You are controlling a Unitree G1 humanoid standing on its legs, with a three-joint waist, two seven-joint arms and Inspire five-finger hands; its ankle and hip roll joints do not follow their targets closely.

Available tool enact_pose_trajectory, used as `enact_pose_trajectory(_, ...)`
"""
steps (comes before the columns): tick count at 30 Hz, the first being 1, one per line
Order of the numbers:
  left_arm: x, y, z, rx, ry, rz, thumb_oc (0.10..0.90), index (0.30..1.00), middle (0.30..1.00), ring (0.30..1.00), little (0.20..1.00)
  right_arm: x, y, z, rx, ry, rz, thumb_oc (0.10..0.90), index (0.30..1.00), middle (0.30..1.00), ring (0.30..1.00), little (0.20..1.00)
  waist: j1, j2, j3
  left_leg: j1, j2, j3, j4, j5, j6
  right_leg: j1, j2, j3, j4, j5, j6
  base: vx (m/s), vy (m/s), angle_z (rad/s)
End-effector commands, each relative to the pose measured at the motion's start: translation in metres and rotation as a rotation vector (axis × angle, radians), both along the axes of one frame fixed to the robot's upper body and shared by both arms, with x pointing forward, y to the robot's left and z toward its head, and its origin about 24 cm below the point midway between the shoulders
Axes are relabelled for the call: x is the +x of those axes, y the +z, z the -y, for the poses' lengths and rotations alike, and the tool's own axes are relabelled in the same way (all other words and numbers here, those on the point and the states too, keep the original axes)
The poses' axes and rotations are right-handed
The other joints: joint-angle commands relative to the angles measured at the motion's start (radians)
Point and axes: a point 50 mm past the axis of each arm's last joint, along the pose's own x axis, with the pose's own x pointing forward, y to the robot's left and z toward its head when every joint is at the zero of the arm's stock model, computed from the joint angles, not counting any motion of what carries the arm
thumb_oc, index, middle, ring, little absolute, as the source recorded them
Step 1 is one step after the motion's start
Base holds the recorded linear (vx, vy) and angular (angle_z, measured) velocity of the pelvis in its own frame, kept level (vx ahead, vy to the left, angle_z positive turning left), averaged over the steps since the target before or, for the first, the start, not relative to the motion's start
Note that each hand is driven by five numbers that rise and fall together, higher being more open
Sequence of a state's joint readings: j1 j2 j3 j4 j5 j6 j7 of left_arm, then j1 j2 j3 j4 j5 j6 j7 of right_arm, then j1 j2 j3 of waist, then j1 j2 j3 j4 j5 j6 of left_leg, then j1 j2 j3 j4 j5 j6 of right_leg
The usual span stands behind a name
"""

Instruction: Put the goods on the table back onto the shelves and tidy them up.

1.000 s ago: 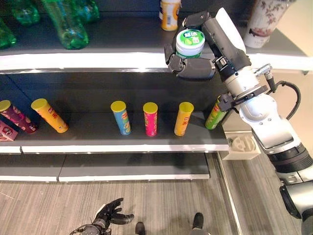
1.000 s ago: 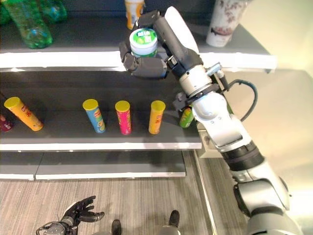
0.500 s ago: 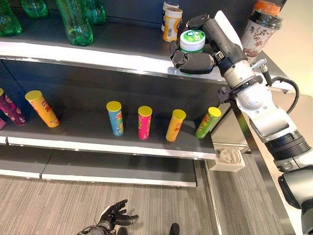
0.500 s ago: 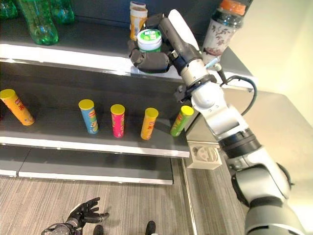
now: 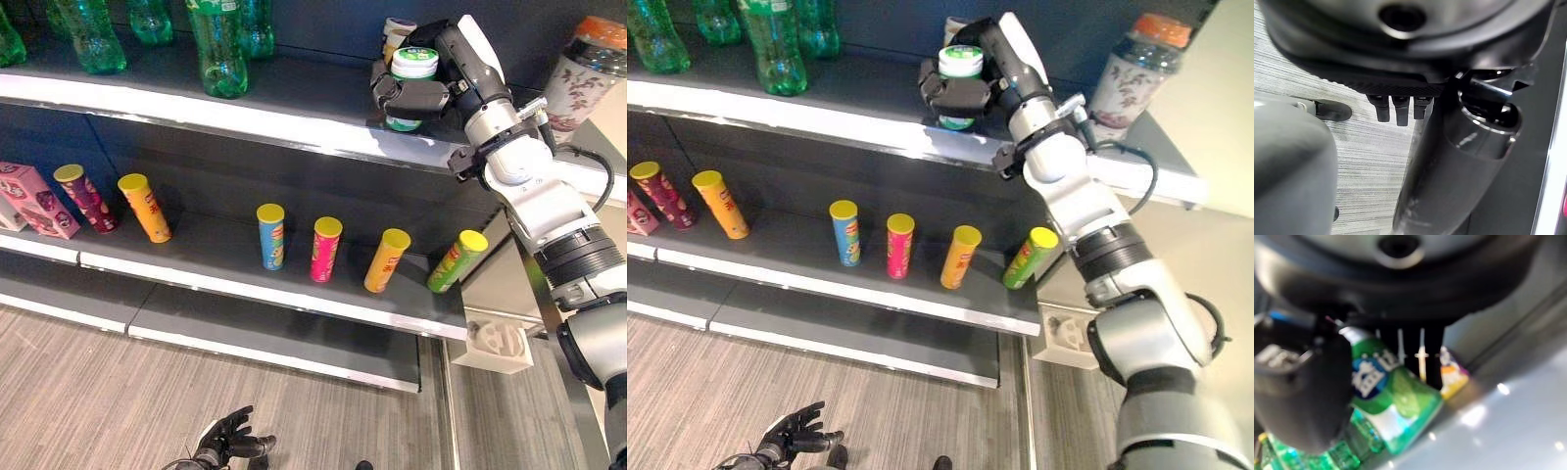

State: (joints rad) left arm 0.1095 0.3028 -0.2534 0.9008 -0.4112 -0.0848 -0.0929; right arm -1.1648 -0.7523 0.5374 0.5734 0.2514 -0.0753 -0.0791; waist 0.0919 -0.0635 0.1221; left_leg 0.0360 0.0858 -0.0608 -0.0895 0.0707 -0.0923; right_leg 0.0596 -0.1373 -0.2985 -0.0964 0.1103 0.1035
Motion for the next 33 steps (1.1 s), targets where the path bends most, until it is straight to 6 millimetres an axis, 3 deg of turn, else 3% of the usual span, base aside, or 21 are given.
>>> enact_pose_trajectory(1, 0.027, 0.013, -0.009, 0.028, -0.03, 0.116, 0.8, 0.9, 0.9, 0.9, 0.9, -0.017, 0.085, -0.009, 0.068, 0.015, 0.256, 0.4, 0.3, 0.3, 0.3, 0.3, 0.01, -0.029, -0.038, 0.043, -0.042, 0.098, 0.002, -0.08, 0.022, 0.065, -0.019, 0.031, 0.015, -0.068, 0.049, 0.04, -0.016, 0.15)
enact_pose_trajectory(19, 0.033, 0.014, -0.004, 0.028, -0.031, 0.125, 0.8, 0.9, 0.9, 0.9, 0.9, -0.019, 0.074, -0.026, 0.069, 0.055, 0.271, 0.4, 0.3, 0.3, 0.3, 0.3, -0.012, -0.017, -0.028, 0.041, -0.046, 0.123, 0.002, -0.088, 0.032, 0.054, -0.025, 0.058, 0.017, -0.063, 0.053, 0.0, 0.0, 0.0)
enact_pose_trajectory(20, 0.033, 0.014, -0.004, 0.029, -0.03, 0.125, 0.8, 0.9, 0.9, 0.9, 0.9, -0.019, 0.073, -0.027, 0.069, 0.06, 0.267, 0.532, 0.498, 0.498, 0.498, 0.498, -0.014, -0.017, -0.028, 0.042, -0.046, 0.125, 0.002, -0.089, 0.033, 0.055, -0.026, 0.06, 0.017, -0.063, 0.053, 0.01, -0.001, -0.03)
enact_pose_trajectory(21, 0.034, 0.015, -0.005, 0.03, -0.028, 0.129, 0.8, 0.9, 0.9, 0.9, 0.9, -0.018, 0.072, -0.029, 0.076, 0.065, 0.26, 0.598, 0.596, 0.596, 0.596, 0.596, -0.016, -0.017, -0.028, 0.044, -0.046, 0.127, 0.002, -0.09, 0.033, 0.056, -0.026, 0.061, 0.017, -0.062, 0.053, 0.02, 0.006, -0.03)
enact_pose_trajectory(22, 0.035, 0.015, -0.004, 0.032, -0.028, 0.131, 0.8, 0.9, 0.9, 0.9, 0.9, -0.017, 0.07, -0.032, 0.08, 0.071, 0.254, 0.758, 0.836, 0.836, 0.836, 0.836, -0.019, -0.016, -0.028, 0.048, -0.045, 0.13, 0.002, -0.091, 0.035, 0.057, -0.026, 0.064, 0.017, -0.062, 0.053, 0.02, 0.006, -0.05)
enact_pose_trajectory(24, 0.036, 0.015, -0.004, 0.031, -0.026, 0.133, 0.8, 0.9, 0.9, 0.9, 0.9, -0.016, 0.069, -0.033, 0.081, 0.074, 0.251, 0.8, 0.9, 0.9, 0.9, 0.9, -0.021, -0.015, -0.028, 0.05, -0.045, 0.132, 0.002, -0.092, 0.035, 0.057, -0.026, 0.065, 0.017, -0.062, 0.053, 0.01, 0.009, -0.07)
enact_pose_trajectory(33, 0.033, 0.013, -0.004, 0.032, -0.022, 0.118, 0.8, 0.9, 0.9, 0.9, 0.9, -0.016, 0.069, -0.039, 0.096, 0.092, 0.252, 0.8, 0.9, 0.9, 0.9, 0.9, -0.03, -0.017, -0.026, 0.056, -0.044, 0.142, 0.002, -0.097, 0.039, 0.057, -0.025, 0.077, 0.017, -0.062, 0.053, 0.01, 0.005, -0.04)
